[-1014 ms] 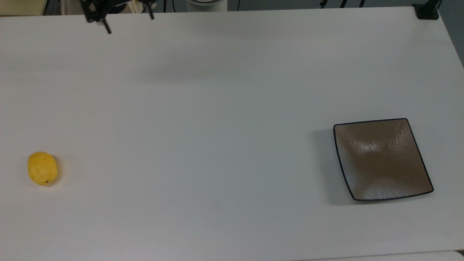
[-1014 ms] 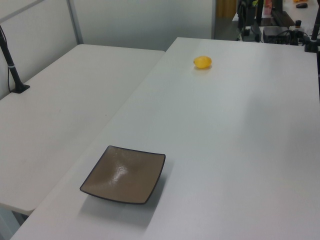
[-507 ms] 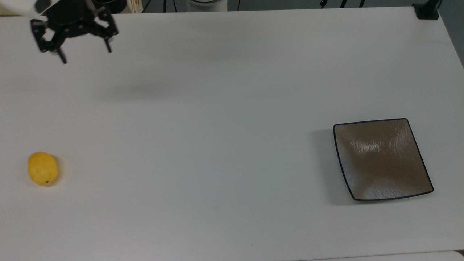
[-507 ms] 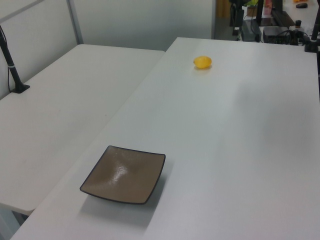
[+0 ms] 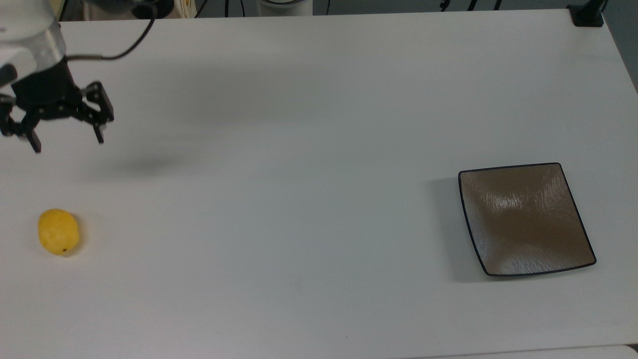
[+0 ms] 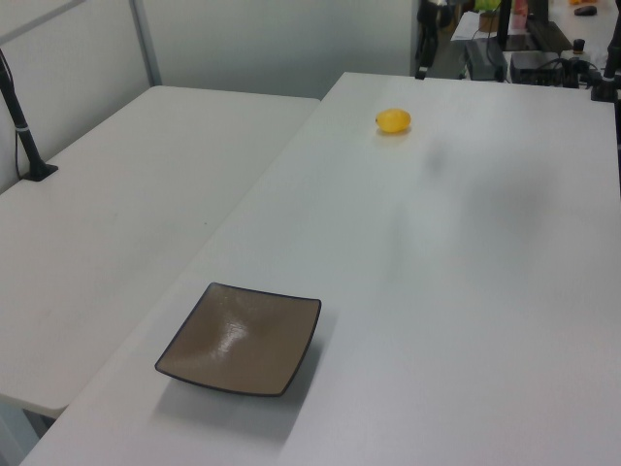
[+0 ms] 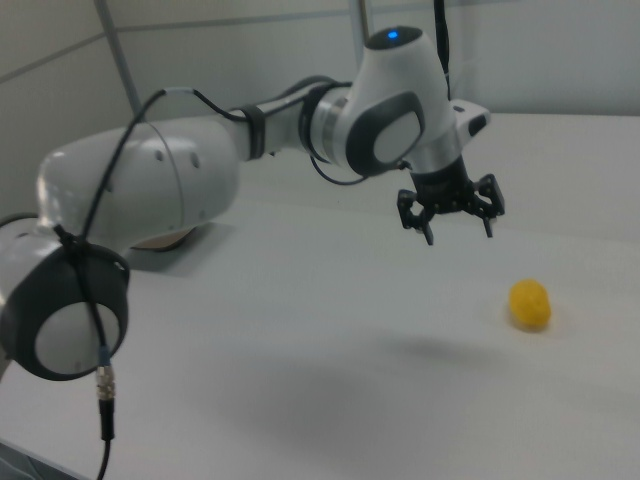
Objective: Put potatoes on a ceramic plate
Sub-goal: 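Move the open gripper over the yellow potato, then lower the gripper around the yellow potato and close it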
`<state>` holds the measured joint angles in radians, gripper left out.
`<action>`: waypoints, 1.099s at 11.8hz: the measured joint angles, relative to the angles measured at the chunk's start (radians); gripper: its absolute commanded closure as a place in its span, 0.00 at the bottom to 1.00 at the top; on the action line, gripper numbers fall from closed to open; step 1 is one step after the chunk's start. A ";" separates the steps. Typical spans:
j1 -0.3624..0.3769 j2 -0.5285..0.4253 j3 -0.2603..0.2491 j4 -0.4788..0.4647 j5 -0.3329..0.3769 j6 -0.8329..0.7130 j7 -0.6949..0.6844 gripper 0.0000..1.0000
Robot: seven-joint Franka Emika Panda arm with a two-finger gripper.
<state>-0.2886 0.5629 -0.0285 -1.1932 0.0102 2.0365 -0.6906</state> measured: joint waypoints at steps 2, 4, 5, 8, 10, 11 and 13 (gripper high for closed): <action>-0.013 0.094 0.000 0.044 0.000 0.094 0.000 0.03; -0.033 0.169 0.002 0.066 0.000 0.210 0.000 0.02; -0.040 0.199 0.003 0.068 0.000 0.261 0.000 0.02; -0.046 0.282 0.004 0.074 0.000 0.403 0.000 0.02; -0.049 0.316 0.004 0.080 0.000 0.468 0.000 0.02; -0.050 0.327 0.005 0.081 0.000 0.497 0.000 0.02; -0.052 0.355 0.006 0.081 0.000 0.555 0.000 0.02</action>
<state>-0.3403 0.9180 -0.0226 -1.1120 0.0104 2.5910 -0.6906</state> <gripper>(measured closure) 0.013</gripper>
